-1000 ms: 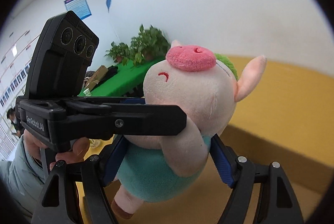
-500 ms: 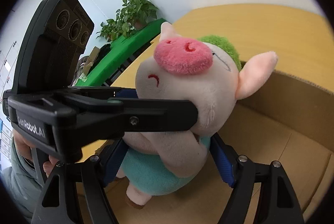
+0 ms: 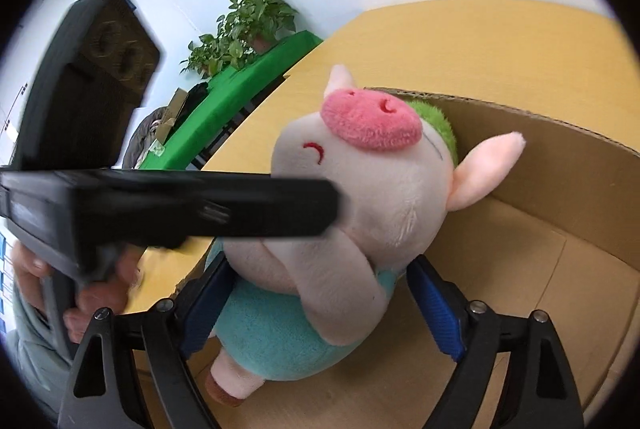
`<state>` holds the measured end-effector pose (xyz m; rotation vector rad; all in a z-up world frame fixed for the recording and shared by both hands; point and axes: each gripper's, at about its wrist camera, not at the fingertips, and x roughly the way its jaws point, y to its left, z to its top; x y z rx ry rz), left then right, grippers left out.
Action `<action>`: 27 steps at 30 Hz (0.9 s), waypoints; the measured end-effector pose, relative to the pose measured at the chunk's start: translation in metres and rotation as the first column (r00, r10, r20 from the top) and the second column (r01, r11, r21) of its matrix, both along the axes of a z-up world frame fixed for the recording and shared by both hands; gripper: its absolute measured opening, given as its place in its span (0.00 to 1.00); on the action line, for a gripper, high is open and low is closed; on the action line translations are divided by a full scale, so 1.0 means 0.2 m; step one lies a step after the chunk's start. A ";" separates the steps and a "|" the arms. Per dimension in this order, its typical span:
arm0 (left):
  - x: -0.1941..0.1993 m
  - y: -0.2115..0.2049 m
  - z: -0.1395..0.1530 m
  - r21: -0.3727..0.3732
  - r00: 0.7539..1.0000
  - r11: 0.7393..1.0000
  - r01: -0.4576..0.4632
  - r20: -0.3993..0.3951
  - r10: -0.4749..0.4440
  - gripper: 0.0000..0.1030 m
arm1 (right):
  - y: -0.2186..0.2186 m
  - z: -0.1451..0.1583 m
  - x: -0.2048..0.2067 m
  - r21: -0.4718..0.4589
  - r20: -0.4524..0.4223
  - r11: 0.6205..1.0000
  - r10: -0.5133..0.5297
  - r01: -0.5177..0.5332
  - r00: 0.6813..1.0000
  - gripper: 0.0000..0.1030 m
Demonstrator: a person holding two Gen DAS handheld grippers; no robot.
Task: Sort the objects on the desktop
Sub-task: 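Carry the pig plush with both grippers over into the cardboard box, then open both grippers to drop the pig plush inside the box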
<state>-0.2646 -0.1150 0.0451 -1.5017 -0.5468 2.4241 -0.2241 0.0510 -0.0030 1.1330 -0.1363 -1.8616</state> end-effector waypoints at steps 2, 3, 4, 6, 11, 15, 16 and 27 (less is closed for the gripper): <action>0.06 -0.04 0.09 -0.013 0.998 1.000 -0.021 -0.059 0.020 0.77 | 0.03 -0.01 -0.03 -0.009 0.001 1.000 -0.007 0.007 1.000 0.84; 0.09 -0.05 0.13 -0.022 0.996 0.999 -0.032 -0.081 0.030 0.79 | 0.03 0.00 -0.02 -0.006 -0.003 1.000 -0.005 0.005 1.000 0.84; 0.12 -0.07 0.16 -0.032 0.994 0.999 -0.042 -0.103 0.039 0.80 | 0.02 -0.02 -0.06 -0.004 -0.004 1.000 0.001 -0.001 1.000 0.84; 0.17 -0.06 0.20 -0.061 0.990 0.997 -0.046 -0.136 0.038 0.83 | -0.02 -0.02 -0.06 0.006 -0.015 1.000 0.020 -0.020 1.000 0.81; 0.23 -0.06 0.10 -0.089 0.995 0.996 -0.024 -0.096 0.015 0.83 | -0.12 0.05 0.00 0.059 -0.171 0.997 0.053 -0.043 0.984 0.70; 0.26 -0.08 0.04 -0.071 0.997 0.997 -0.028 -0.075 0.023 0.83 | -0.12 0.05 0.00 0.064 -0.185 0.997 0.043 -0.032 0.982 0.72; 0.26 -0.08 0.04 -0.068 0.997 0.997 -0.028 -0.076 0.023 0.83 | -0.10 0.04 -0.01 0.051 -0.170 0.998 0.030 -0.022 0.985 0.74; 0.42 0.05 0.17 -0.181 0.982 0.983 -0.026 -0.187 -0.009 0.83 | -0.03 0.17 -0.01 0.059 -0.164 0.998 -0.005 0.015 0.986 0.80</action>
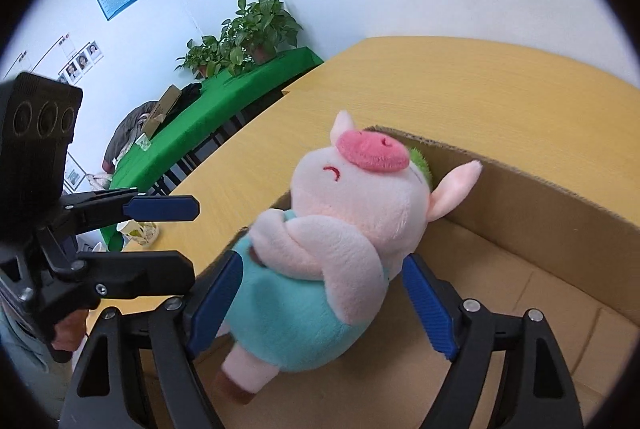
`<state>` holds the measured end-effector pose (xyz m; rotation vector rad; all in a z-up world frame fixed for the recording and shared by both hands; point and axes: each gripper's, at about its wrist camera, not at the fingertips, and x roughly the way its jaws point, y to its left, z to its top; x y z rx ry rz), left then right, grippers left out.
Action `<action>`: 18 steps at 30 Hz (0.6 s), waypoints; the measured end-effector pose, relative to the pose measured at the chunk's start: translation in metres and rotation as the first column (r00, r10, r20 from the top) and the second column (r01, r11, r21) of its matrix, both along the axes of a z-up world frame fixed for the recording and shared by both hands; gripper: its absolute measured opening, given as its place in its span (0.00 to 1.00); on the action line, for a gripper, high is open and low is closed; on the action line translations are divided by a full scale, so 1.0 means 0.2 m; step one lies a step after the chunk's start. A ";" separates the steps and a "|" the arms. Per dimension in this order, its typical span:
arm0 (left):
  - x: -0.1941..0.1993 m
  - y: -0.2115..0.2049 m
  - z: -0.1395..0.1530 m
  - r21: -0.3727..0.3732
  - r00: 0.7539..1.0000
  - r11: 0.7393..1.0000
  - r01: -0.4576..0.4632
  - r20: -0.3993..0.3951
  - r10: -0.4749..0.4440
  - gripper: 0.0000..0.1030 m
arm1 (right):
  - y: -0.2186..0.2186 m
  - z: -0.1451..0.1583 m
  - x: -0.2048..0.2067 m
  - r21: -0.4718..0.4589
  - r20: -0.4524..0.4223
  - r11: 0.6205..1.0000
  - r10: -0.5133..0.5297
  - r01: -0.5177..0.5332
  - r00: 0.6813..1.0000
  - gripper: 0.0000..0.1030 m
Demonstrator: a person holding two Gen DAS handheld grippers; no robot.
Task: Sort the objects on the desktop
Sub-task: 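Open both grippers to drop the pig plush inside the box, then grasp the black charger box between the left and right grippers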
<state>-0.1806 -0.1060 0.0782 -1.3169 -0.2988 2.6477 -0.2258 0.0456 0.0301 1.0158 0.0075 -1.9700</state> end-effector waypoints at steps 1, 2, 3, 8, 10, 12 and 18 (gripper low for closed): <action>0.04 0.02 0.04 -0.026 1.000 1.000 -0.008 -0.030 0.007 0.83 | 0.02 0.04 0.02 0.003 -0.016 1.000 -0.003 0.003 1.000 0.80; 0.06 0.04 0.07 -0.051 0.999 0.999 -0.015 -0.051 0.013 0.83 | 0.04 0.07 0.04 -0.001 -0.025 1.000 -0.003 0.003 1.000 0.80; 0.08 0.07 0.10 -0.079 0.997 0.997 -0.020 -0.074 0.014 0.83 | 0.07 0.12 0.06 -0.008 -0.034 1.000 -0.007 0.007 0.999 0.80; 0.31 0.17 0.25 -0.122 0.984 0.992 0.014 -0.177 -0.036 0.86 | 0.34 0.31 0.23 -0.008 -0.118 0.993 -0.117 0.117 0.986 0.80; 0.40 0.21 0.29 -0.140 0.978 0.990 0.016 -0.203 -0.044 0.89 | 0.49 0.39 0.37 0.005 -0.177 0.984 -0.174 0.177 0.969 0.80; 0.52 0.25 0.31 -0.152 0.974 0.988 0.012 -0.223 -0.046 0.92 | 0.66 0.45 0.56 0.006 -0.222 0.974 -0.221 0.228 0.950 0.80; 0.82 0.37 0.28 -0.168 0.962 0.985 0.042 -0.261 -0.086 0.93 | 1.02 0.39 1.06 0.007 -0.231 0.962 -0.264 0.272 0.937 0.80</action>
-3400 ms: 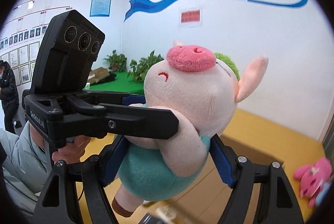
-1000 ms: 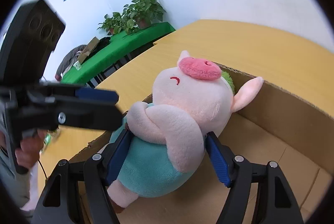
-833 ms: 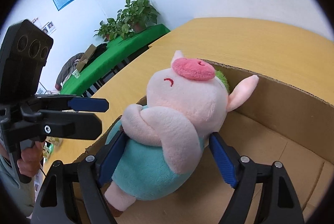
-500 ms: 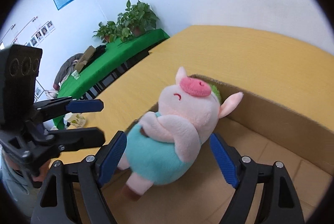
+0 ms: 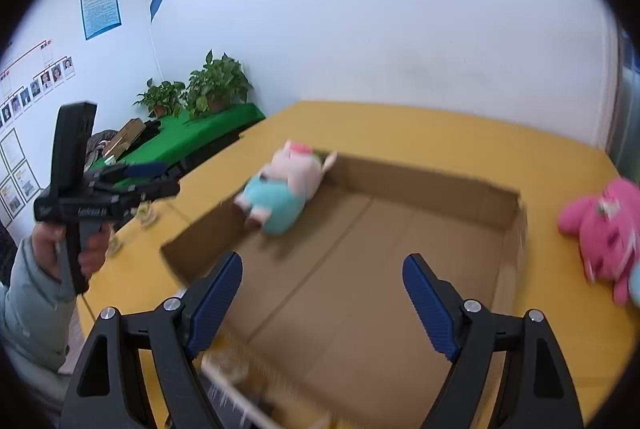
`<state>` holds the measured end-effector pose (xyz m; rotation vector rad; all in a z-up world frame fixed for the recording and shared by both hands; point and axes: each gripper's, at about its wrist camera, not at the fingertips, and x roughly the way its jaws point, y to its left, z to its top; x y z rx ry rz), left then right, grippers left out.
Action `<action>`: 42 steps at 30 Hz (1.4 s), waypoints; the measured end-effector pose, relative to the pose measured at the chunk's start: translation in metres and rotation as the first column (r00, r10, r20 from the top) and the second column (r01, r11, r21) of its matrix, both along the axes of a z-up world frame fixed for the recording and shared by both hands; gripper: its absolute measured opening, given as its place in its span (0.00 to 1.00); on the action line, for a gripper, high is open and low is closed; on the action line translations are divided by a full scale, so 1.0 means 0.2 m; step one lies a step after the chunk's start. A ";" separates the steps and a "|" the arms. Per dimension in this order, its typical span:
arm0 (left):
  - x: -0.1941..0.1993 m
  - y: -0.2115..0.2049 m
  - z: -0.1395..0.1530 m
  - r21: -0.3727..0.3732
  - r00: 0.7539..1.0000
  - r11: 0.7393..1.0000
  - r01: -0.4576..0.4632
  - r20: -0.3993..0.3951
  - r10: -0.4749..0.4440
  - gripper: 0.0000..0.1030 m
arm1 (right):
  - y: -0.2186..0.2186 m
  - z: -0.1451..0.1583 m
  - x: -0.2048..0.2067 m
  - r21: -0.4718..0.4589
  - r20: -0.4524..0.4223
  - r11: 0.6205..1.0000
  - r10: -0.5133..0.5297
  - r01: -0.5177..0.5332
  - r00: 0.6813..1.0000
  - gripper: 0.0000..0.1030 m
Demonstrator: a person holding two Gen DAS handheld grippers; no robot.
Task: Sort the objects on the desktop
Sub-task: 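Grasp the black charger box between the left and right grippers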
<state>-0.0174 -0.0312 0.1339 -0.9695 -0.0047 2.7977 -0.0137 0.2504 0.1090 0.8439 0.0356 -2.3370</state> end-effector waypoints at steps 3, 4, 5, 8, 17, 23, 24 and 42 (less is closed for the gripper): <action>0.15 0.04 -0.07 0.046 0.999 0.998 0.039 0.027 -0.041 0.93 | 0.09 -0.15 0.18 -0.011 0.098 1.000 0.016 -0.015 0.995 0.80; 0.20 0.05 -0.11 0.076 0.998 0.996 0.053 0.039 -0.056 0.93 | 0.11 -0.22 0.23 -0.013 0.134 0.999 0.031 -0.029 0.990 0.80; 0.23 0.06 -0.14 0.093 0.996 0.993 0.067 0.053 -0.072 0.93 | 0.12 -0.29 0.29 -0.025 0.179 0.998 0.061 -0.057 0.982 0.80; 0.33 0.10 -0.26 0.148 0.983 0.983 0.111 0.128 -0.131 0.93 | 0.11 -0.42 0.44 -0.083 0.258 0.986 0.160 -0.143 0.953 0.80; 0.50 0.23 -0.62 0.253 0.903 0.957 0.142 0.362 -0.230 0.93 | -0.16 -0.60 0.66 0.006 0.270 0.956 0.279 -0.292 0.921 0.80; 0.52 0.27 -0.79 0.268 0.874 0.955 0.125 0.426 -0.234 0.88 | -0.31 -0.73 0.67 0.035 0.289 0.945 0.302 -0.325 0.908 0.81; 0.52 0.27 -0.81 0.276 0.867 0.952 0.131 0.434 -0.245 0.87 | -0.32 -0.72 0.70 0.001 0.293 0.931 0.349 -0.366 0.890 0.81; 0.67 0.26 -0.90 0.381 0.797 0.911 0.158 0.495 -0.345 0.81 | -0.37 -0.78 0.80 0.090 0.271 0.925 0.334 -0.369 0.903 0.85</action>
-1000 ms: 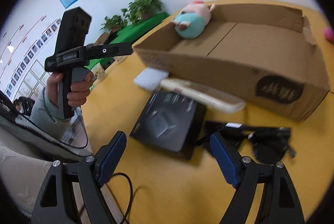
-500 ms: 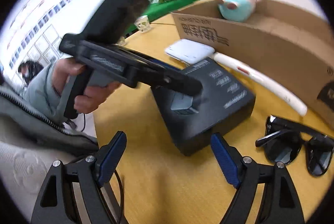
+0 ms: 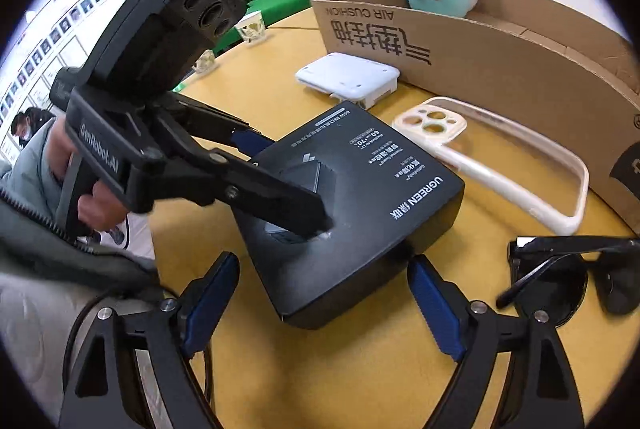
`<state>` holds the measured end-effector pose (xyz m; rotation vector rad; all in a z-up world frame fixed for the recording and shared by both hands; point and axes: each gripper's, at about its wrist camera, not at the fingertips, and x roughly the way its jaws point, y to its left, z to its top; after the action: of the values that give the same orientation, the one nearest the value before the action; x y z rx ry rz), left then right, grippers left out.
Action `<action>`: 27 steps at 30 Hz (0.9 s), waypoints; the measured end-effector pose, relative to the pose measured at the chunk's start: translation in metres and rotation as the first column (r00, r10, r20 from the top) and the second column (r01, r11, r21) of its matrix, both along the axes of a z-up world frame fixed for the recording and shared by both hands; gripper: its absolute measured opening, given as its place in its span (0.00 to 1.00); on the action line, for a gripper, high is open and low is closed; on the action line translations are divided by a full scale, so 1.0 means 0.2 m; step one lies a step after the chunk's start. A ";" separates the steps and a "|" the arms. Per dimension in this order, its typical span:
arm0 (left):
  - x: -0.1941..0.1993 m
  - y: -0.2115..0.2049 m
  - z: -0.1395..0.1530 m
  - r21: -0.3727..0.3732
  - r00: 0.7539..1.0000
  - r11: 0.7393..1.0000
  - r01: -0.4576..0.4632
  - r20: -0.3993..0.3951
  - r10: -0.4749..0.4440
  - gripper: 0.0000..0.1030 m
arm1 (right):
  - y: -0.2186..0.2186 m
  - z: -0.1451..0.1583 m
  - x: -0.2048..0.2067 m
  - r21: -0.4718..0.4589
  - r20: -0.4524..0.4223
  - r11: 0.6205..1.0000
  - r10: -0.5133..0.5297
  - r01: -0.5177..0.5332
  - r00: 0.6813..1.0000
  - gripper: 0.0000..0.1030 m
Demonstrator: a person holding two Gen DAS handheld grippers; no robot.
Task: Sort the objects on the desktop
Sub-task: 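Grasp the black charger box between the left and right grippers, then carry the charger box into the cardboard box and open both grippers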
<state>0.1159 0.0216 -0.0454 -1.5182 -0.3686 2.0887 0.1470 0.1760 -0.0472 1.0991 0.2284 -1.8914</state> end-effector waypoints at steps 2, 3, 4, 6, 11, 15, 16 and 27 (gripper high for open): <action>-0.01 -0.01 -0.01 0.029 1.000 0.999 -0.014 -0.004 0.014 0.81 | -0.01 -0.02 0.00 0.032 -0.023 0.999 -0.014 0.015 1.000 0.85; -0.02 -0.01 -0.01 0.044 1.000 0.999 -0.021 -0.003 0.022 0.81 | -0.02 -0.03 -0.02 0.043 -0.030 0.999 -0.021 0.022 0.999 0.85; -0.04 -0.01 -0.01 0.055 1.000 0.998 -0.023 0.002 0.023 0.80 | -0.03 -0.04 -0.02 0.040 -0.041 0.999 -0.021 0.023 0.999 0.85; -0.05 0.01 -0.01 0.027 1.000 0.999 -0.017 0.003 0.017 0.80 | -0.06 -0.04 -0.02 0.049 -0.071 0.998 -0.027 0.031 0.997 0.85; -0.03 0.01 0.01 0.016 1.000 1.000 -0.018 -0.009 0.018 0.78 | -0.05 -0.01 -0.01 0.036 -0.107 0.998 -0.048 0.052 0.993 0.82; -0.03 0.02 0.17 0.030 0.994 0.999 -0.040 -0.105 0.043 0.69 | -0.03 0.12 0.00 0.018 -0.180 0.997 -0.077 0.082 0.981 0.82; -0.03 0.02 0.24 0.027 0.989 0.999 -0.041 -0.143 0.044 0.68 | -0.02 0.16 0.00 0.007 -0.203 0.996 -0.087 0.090 0.975 0.82; -0.23 0.09 1.01 -0.040 0.836 0.999 -0.035 -0.549 0.007 0.65 | -0.01 0.81 -0.18 -0.068 -0.552 0.982 -0.186 0.178 0.813 0.81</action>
<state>0.0700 0.0387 0.1564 -0.8667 -0.1151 2.4442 0.1117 0.1745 0.1142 0.5405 0.4496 -2.3555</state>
